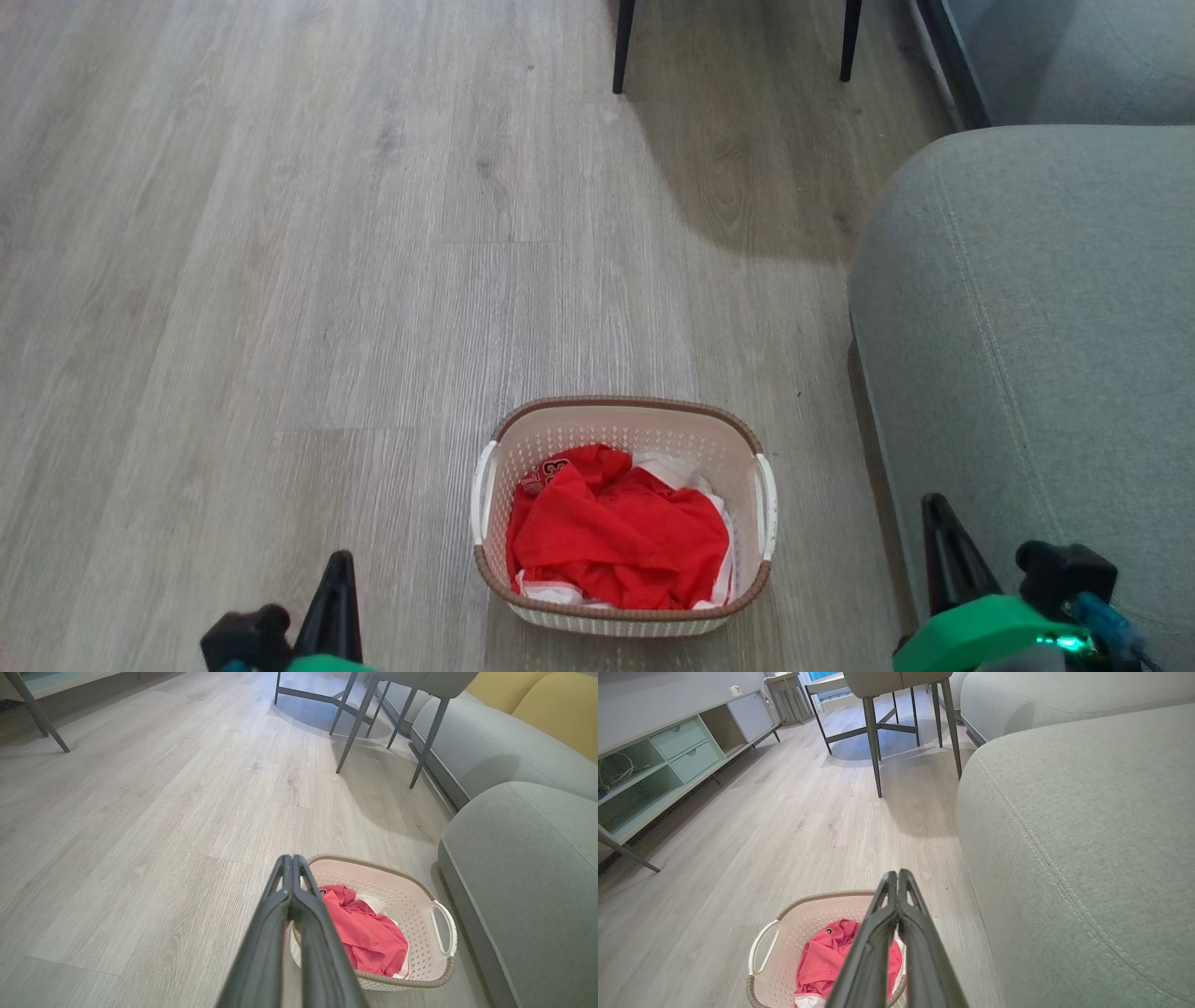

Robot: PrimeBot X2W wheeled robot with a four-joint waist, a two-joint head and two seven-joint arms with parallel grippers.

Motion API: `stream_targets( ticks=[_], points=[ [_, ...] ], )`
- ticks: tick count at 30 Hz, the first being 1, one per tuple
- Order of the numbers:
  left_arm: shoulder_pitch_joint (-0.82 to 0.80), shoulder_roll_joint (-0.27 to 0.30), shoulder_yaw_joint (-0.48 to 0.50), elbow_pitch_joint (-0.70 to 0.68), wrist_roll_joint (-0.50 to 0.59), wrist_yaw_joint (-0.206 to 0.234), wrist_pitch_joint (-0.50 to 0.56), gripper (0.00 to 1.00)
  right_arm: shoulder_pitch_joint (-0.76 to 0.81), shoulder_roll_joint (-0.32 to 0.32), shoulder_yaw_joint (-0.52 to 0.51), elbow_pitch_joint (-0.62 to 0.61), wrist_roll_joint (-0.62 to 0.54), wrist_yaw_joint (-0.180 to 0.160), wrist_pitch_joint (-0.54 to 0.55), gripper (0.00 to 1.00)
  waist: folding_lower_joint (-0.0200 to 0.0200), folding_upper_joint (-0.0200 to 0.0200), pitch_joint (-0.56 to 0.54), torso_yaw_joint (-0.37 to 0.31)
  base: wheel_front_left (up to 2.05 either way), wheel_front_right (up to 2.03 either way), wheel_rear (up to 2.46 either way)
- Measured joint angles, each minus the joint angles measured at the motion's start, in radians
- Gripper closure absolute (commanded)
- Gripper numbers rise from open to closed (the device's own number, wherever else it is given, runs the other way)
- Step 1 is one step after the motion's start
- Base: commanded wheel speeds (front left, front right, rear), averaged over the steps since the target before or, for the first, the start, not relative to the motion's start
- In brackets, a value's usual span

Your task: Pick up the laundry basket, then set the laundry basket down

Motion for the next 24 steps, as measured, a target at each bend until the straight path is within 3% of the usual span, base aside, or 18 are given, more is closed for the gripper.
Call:
stream_targets(
  ticks=[24],
  points=[
    [-0.05, 0.004, 0.03, 0.013, -0.276, -0.035, 0.053, 1.0, -0.018, -0.002, -0.023, 0.015, 0.272, 0.0, 0.057, 1.0, 0.0, 0.0, 0.004, -0.015, 0.0, 0.0, 0.0]
  ],
)
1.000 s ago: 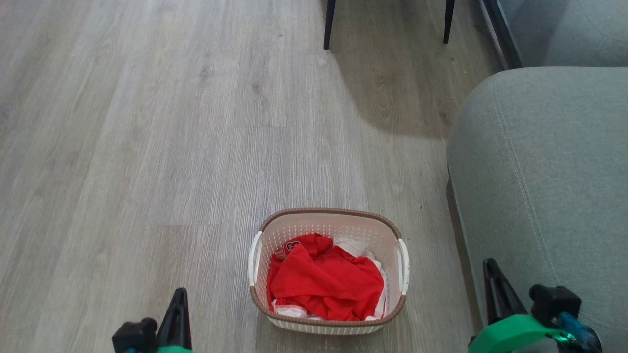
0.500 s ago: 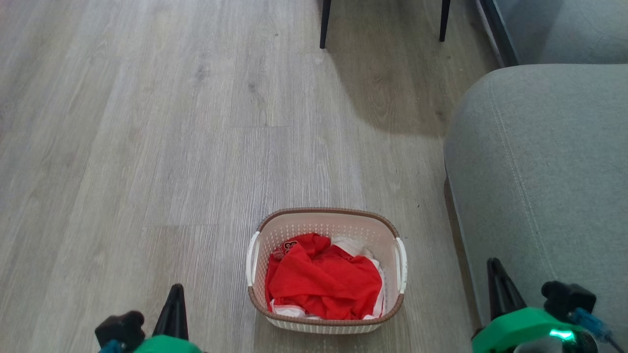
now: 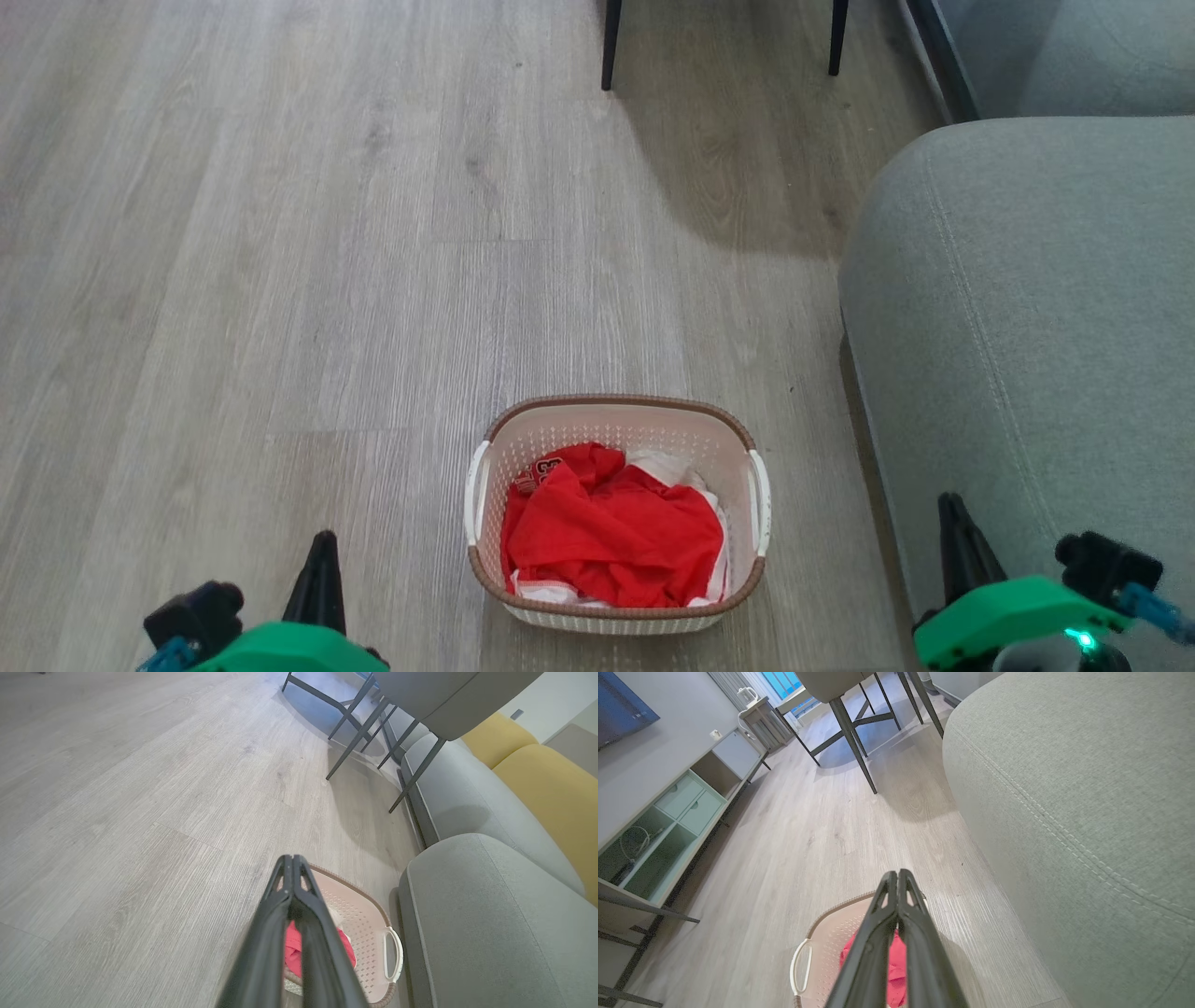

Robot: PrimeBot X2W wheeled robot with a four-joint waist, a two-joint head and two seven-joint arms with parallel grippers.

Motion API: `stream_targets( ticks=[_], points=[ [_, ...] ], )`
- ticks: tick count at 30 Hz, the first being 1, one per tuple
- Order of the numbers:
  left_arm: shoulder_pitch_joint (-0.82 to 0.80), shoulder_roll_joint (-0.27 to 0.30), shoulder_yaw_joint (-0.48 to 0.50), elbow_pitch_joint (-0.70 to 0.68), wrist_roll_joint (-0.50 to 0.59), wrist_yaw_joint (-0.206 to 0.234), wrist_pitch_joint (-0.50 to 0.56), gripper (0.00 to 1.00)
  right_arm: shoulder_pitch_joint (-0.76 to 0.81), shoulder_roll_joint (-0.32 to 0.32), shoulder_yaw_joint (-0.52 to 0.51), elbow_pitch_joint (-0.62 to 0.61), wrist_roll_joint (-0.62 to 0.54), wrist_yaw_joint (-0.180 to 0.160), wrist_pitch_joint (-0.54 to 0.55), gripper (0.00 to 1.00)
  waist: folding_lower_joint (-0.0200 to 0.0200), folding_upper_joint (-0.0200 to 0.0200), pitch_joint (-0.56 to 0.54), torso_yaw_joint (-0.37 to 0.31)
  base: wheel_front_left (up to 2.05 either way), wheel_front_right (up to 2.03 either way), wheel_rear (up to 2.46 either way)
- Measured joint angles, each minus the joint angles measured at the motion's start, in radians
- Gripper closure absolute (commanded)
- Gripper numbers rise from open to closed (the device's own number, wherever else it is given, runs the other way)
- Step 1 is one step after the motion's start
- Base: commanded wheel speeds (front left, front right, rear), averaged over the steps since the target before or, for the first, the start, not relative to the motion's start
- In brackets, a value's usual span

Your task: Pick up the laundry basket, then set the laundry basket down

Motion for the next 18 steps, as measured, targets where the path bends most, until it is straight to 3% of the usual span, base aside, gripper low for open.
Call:
stream_targets(
  ticks=[18],
  points=[
    [-0.04, 0.001, 0.02, 0.011, -0.212, -0.028, 0.047, 1.0, -0.039, -0.003, -0.021, 0.008, 0.208, 0.0, 0.044, 1.0, 0.0, 0.0, 0.003, -0.012, 0.0, 0.0, 0.0]
  ],
)
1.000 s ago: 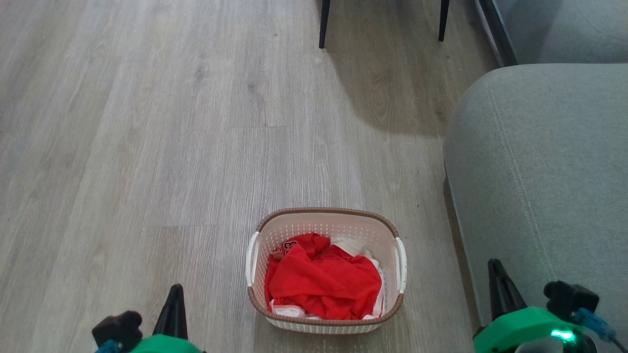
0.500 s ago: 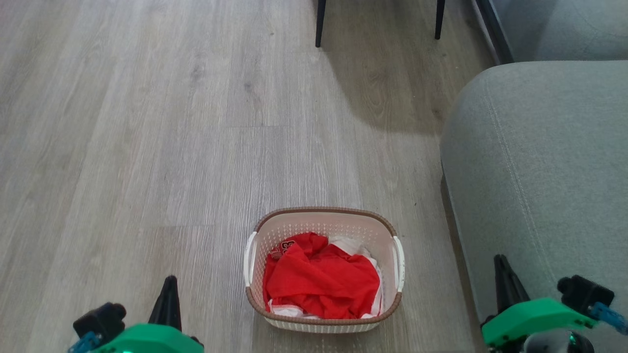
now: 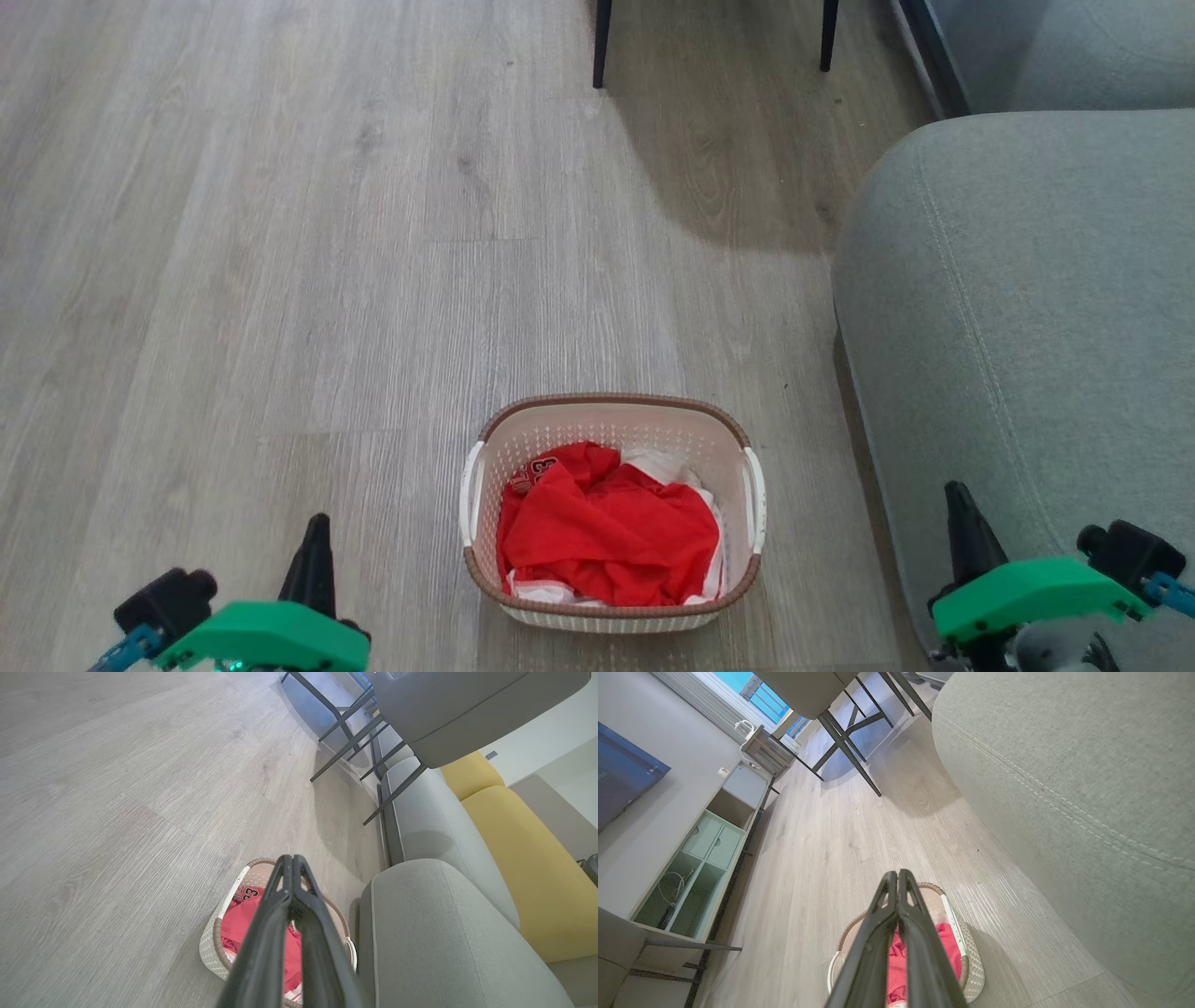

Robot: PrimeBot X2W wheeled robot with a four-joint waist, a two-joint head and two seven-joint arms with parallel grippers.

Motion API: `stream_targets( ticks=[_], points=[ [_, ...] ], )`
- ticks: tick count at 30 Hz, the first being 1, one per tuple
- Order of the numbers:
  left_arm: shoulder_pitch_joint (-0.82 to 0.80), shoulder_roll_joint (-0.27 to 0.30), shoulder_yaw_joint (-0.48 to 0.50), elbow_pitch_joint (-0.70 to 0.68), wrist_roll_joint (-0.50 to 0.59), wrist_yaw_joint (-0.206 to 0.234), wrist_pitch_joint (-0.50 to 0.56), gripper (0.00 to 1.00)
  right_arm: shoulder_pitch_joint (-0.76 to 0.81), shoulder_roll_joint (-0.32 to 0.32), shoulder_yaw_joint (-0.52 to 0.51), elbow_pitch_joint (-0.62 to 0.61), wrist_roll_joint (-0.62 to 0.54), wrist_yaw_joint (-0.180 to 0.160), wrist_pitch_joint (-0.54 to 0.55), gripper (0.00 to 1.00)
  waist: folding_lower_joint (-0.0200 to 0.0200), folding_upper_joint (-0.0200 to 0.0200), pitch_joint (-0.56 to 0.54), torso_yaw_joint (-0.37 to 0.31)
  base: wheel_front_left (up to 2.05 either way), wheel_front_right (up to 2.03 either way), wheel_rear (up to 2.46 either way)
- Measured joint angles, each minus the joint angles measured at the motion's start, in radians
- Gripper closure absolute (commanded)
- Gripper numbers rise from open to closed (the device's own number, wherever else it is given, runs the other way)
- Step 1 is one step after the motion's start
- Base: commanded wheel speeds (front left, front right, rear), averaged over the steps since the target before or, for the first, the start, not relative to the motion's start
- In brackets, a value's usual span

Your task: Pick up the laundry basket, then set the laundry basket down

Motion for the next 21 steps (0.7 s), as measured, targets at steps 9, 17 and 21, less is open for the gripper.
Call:
stream_targets(
  ticks=[9, 17, 21],
  points=[
    [-0.017, 0.001, 0.019, 0.007, -0.128, -0.017, 0.031, 1.0, -0.018, -0.002, -0.02, 0.009, 0.126, 0.0, 0.031, 1.0, 0.0, 0.0, 0.002, -0.007, 0.0, 0.0, 0.0],
    [-0.04, 0.001, 0.034, 0.013, -0.221, -0.034, 0.05, 1.0, -0.022, -0.006, -0.029, 0.015, 0.218, 0.0, 0.053, 1.0, 0.0, 0.0, 0.003, -0.013, 0.0, 0.0, 0.0],
    [-0.048, 0.001, 0.047, 0.015, -0.267, -0.039, 0.063, 1.0, -0.031, -0.006, -0.034, 0.021, 0.263, 0.0, 0.064, 1.0, 0.0, 0.0, 0.004, -0.015, 0.0, 0.0, 0.0]
  ],
)
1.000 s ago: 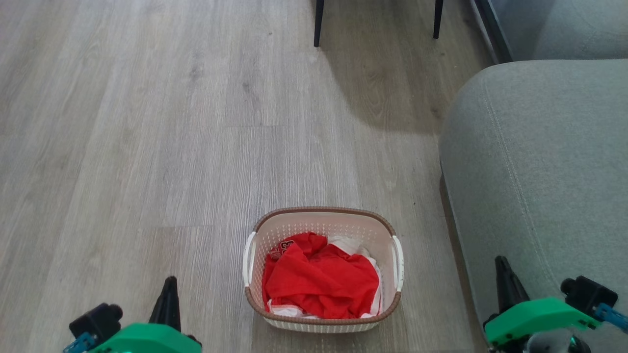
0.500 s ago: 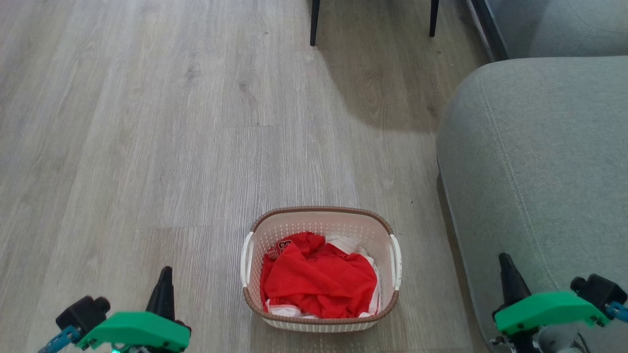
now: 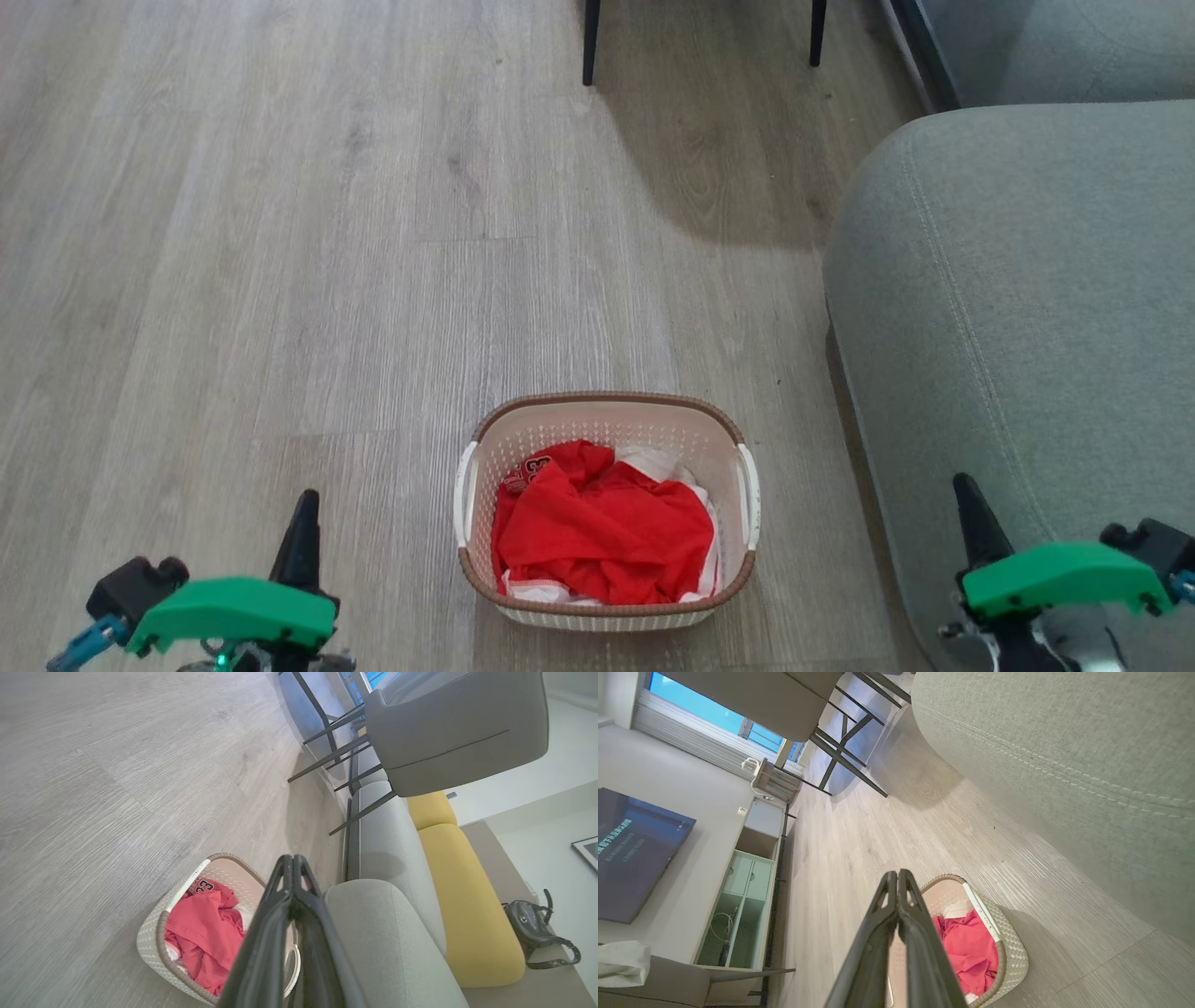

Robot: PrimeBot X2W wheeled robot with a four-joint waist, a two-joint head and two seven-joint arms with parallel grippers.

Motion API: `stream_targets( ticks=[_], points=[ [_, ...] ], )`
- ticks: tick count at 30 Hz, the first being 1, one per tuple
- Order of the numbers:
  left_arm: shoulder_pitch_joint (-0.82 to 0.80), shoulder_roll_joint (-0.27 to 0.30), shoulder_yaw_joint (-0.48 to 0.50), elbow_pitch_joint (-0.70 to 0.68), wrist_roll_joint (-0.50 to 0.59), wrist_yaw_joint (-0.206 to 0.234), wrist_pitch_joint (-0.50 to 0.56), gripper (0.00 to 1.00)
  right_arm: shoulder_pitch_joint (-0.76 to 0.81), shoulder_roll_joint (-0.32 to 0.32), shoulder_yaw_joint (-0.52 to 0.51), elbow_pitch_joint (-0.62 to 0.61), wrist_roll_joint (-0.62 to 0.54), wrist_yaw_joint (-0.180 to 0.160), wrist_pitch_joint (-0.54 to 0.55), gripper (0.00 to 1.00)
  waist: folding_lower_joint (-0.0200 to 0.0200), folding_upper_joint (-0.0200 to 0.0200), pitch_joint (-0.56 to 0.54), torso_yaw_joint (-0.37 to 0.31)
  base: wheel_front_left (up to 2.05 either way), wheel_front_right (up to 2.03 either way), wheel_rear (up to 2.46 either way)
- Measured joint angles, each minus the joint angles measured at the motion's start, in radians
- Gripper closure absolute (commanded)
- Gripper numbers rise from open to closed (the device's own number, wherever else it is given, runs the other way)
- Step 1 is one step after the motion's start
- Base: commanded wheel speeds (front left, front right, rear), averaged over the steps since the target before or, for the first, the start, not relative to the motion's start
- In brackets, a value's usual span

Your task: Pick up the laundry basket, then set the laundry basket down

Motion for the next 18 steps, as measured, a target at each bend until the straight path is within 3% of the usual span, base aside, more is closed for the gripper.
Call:
stream_targets(
  ticks=[18],
  points=[
    [-0.045, 0.0, 0.033, 0.008, -0.206, -0.031, 0.048, 1.0, -0.034, -0.001, -0.029, 0.008, 0.203, -0.001, 0.05, 1.0, 0.0, 0.0, 0.003, -0.012, 0.0, 0.0, 0.0]
  ],
)
